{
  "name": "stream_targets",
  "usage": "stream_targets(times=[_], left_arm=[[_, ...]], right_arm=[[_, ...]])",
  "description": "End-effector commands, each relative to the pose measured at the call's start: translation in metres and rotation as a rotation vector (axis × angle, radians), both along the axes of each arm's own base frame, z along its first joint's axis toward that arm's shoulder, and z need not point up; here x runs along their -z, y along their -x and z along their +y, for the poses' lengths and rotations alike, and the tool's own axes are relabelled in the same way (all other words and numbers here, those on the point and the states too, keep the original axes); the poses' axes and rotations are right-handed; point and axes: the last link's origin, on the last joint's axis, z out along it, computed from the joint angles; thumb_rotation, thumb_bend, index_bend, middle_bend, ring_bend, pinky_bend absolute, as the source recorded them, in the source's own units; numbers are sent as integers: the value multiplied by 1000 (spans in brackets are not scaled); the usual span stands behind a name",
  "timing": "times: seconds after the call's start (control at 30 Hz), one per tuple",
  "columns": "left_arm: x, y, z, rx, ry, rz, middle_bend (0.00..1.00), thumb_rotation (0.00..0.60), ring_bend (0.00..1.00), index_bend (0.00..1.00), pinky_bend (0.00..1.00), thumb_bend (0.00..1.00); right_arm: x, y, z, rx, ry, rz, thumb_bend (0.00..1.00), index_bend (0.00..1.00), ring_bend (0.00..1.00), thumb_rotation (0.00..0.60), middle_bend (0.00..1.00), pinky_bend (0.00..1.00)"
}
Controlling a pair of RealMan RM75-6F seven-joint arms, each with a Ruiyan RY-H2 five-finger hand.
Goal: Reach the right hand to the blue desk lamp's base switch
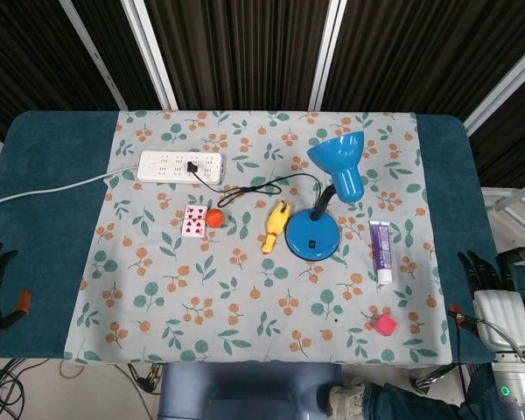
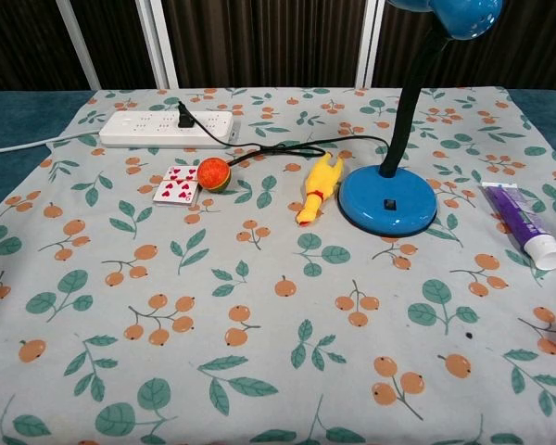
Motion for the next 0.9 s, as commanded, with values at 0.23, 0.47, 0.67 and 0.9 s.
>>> stream_targets(times=[0.23, 0.47, 0.67, 0.9], left_arm=[[0, 0, 0, 2, 2, 3, 37, 600, 0, 165, 34, 426], [1, 0, 0, 4, 3, 5, 37, 600, 0, 165, 34, 426], [0, 0, 0, 2, 3, 4, 37, 600, 0, 165, 34, 426], [1, 0, 0, 2, 5, 2, 37, 600, 0, 165, 34, 426]], right_arm=[[0, -1, 1, 5, 6, 0, 308, 0, 137, 600, 98, 0], [-1, -3, 2, 12, -1, -15, 308, 0, 137, 600, 98, 0], [1, -3, 2, 16, -15, -21, 308, 0, 137, 600, 98, 0], [4, -2, 1, 26, -22, -19, 308, 0, 137, 600, 98, 0]])
